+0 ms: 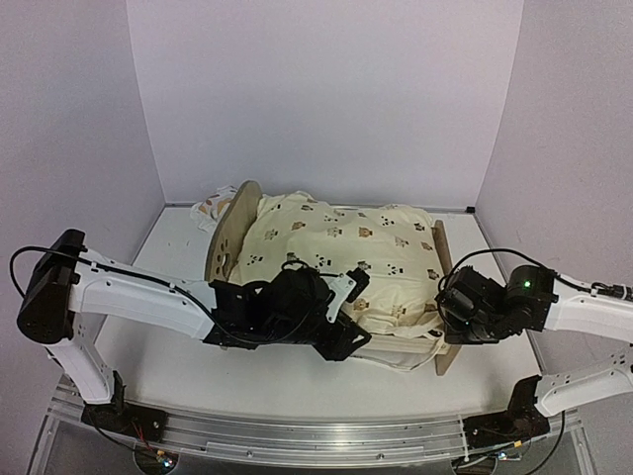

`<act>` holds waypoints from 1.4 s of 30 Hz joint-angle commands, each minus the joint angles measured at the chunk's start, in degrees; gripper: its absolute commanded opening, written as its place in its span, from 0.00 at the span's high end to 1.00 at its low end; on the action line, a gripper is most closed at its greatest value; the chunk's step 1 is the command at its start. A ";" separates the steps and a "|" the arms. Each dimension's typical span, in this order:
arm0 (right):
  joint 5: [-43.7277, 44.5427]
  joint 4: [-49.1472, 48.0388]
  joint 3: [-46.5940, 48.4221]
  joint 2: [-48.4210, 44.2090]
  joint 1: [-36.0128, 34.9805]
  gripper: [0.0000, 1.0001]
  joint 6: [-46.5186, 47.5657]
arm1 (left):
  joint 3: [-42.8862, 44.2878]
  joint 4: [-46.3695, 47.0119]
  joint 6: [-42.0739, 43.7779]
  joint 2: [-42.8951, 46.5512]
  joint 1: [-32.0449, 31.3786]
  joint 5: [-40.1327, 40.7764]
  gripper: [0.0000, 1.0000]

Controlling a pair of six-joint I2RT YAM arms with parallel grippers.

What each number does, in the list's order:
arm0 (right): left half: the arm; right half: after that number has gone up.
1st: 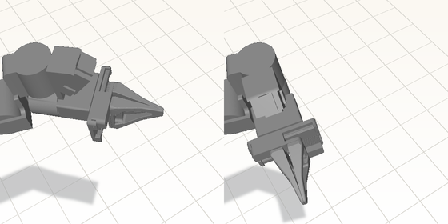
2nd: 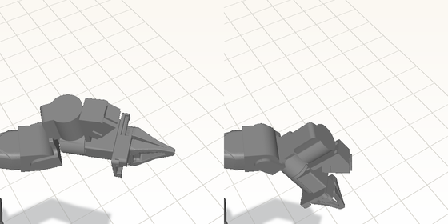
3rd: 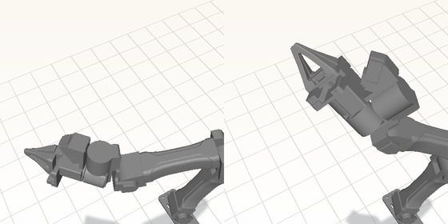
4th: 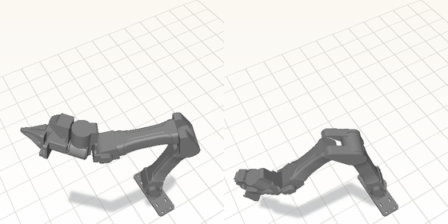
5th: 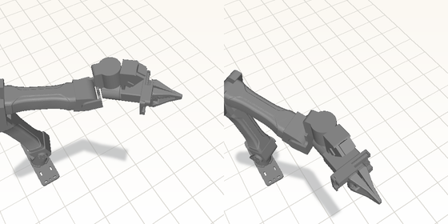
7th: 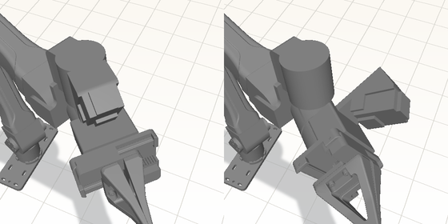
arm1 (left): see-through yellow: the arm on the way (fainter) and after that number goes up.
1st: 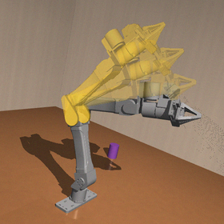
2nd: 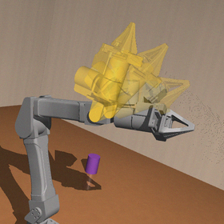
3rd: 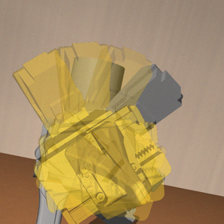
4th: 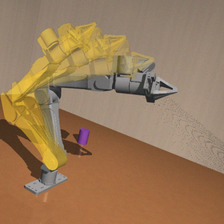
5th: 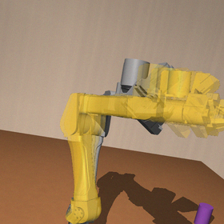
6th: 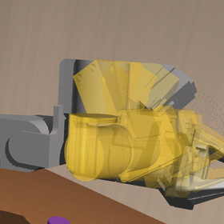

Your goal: Set up the pet bed

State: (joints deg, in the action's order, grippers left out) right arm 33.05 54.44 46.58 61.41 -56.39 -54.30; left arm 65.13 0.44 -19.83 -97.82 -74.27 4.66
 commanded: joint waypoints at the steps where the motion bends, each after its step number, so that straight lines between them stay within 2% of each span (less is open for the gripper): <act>1: 3.97 -0.39 6.11 1.15 -2.36 1.00 7.28 | -2.68 7.38 -0.51 -0.73 -2.80 -0.19 0.41; 7: 7.69 -0.46 10.35 3.87 -2.60 1.00 7.63 | -5.04 12.25 1.74 -2.44 -5.25 1.23 0.40; 11: 10.32 -0.39 13.49 5.52 -2.64 1.00 8.70 | -6.10 17.74 8.26 -4.65 -8.09 3.84 0.39; 18: 12.51 0.06 18.03 6.23 -2.62 1.00 10.05 | -8.83 35.07 20.62 -11.68 -10.29 6.96 0.34; 21: 12.56 0.33 18.76 6.50 -2.65 1.00 10.11 | -10.29 44.94 26.91 -15.06 -10.28 6.29 0.30; 24: 12.38 0.43 19.42 6.87 -2.65 1.00 10.14 | -9.00 51.74 30.92 -19.28 -10.30 7.52 0.16; 29: 12.18 0.79 21.06 7.26 -2.65 1.00 10.49 | -2.71 52.92 35.19 -26.59 -10.32 10.23 0.11; 33: 11.79 1.18 22.11 7.41 -2.66 1.00 10.61 | -1.40 60.93 38.20 -30.18 -10.15 11.37 0.07; 38: 11.21 1.37 21.89 7.25 -2.72 1.00 10.42 | 4.55 58.12 37.61 -33.67 -8.30 8.91 0.13; 42: 10.89 1.37 21.80 6.88 -2.76 1.00 10.36 | 6.65 57.27 32.42 -34.86 -5.08 4.56 0.20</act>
State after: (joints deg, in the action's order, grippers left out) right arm 38.76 61.47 63.64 70.19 -57.46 -47.55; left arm 68.40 54.77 16.12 -131.55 -82.74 12.92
